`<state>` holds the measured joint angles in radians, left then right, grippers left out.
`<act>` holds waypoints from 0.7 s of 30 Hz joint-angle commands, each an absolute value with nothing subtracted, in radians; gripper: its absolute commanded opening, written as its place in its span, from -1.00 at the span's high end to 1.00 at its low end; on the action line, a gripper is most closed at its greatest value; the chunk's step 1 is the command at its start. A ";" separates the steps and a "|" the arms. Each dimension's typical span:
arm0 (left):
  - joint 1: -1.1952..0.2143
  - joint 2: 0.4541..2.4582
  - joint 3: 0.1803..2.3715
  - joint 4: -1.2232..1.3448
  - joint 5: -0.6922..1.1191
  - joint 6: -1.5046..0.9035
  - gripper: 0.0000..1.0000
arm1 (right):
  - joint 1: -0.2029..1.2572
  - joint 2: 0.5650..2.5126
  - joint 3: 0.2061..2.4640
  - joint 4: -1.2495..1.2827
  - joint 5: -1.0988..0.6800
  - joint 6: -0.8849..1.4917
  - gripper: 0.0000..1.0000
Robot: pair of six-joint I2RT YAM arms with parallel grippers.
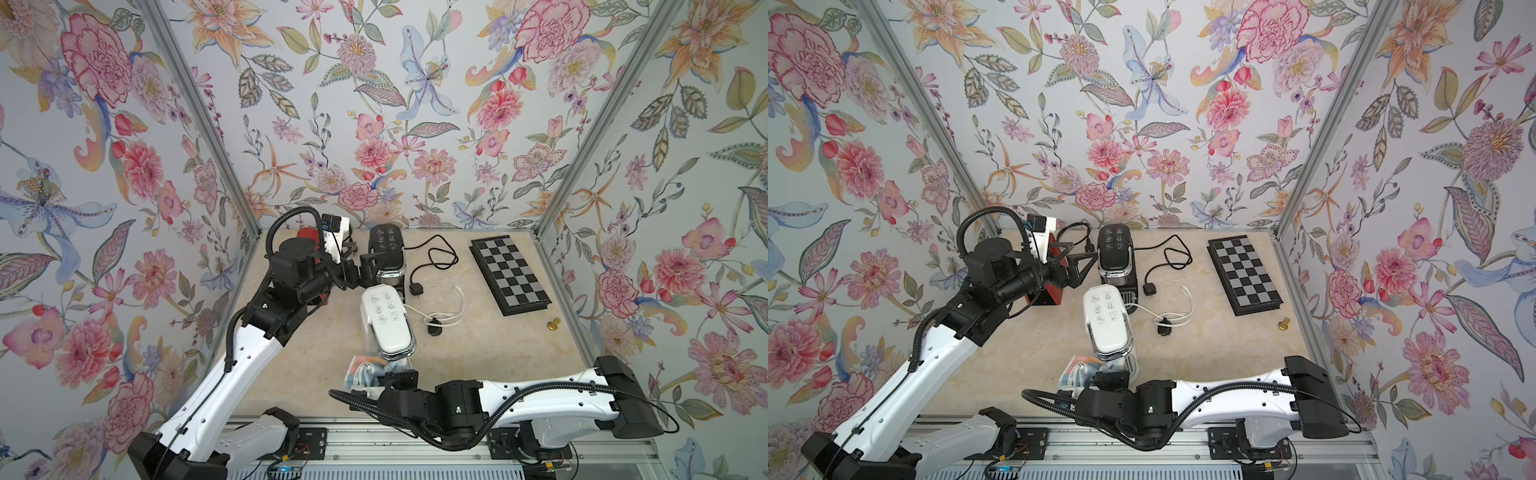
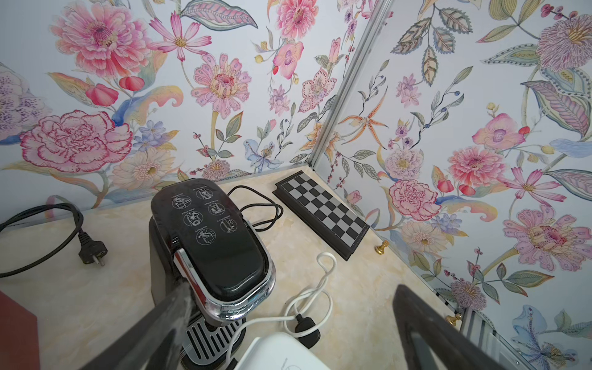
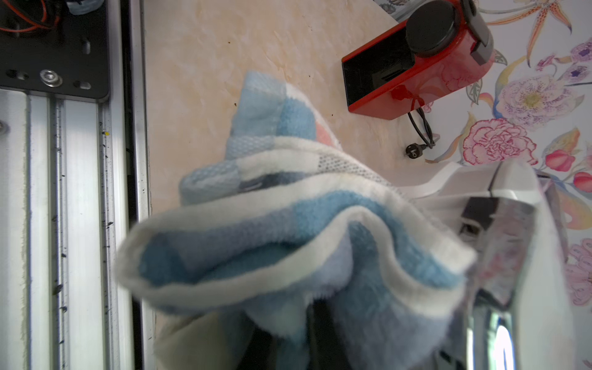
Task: Wipe the surface of a coffee machine
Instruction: Wipe the dirt from the surface of the coffee machine.
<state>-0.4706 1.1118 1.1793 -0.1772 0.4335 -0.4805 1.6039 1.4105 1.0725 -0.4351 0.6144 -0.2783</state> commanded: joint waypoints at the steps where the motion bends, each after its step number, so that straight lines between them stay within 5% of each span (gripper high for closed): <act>1: -0.503 1.136 1.147 -0.141 0.444 -0.501 -0.98 | 1.607 1.318 1.046 -0.452 0.690 -0.195 1.00; 21: -0.602 1.331 1.104 -0.036 0.425 -0.523 -0.98 | 1.586 1.038 0.893 -0.607 0.749 0.028 1.00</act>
<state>-0.5900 1.3159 1.1229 -0.0650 0.4332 -0.5114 1.6108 1.0740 0.9173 -0.5709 0.7174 -0.0425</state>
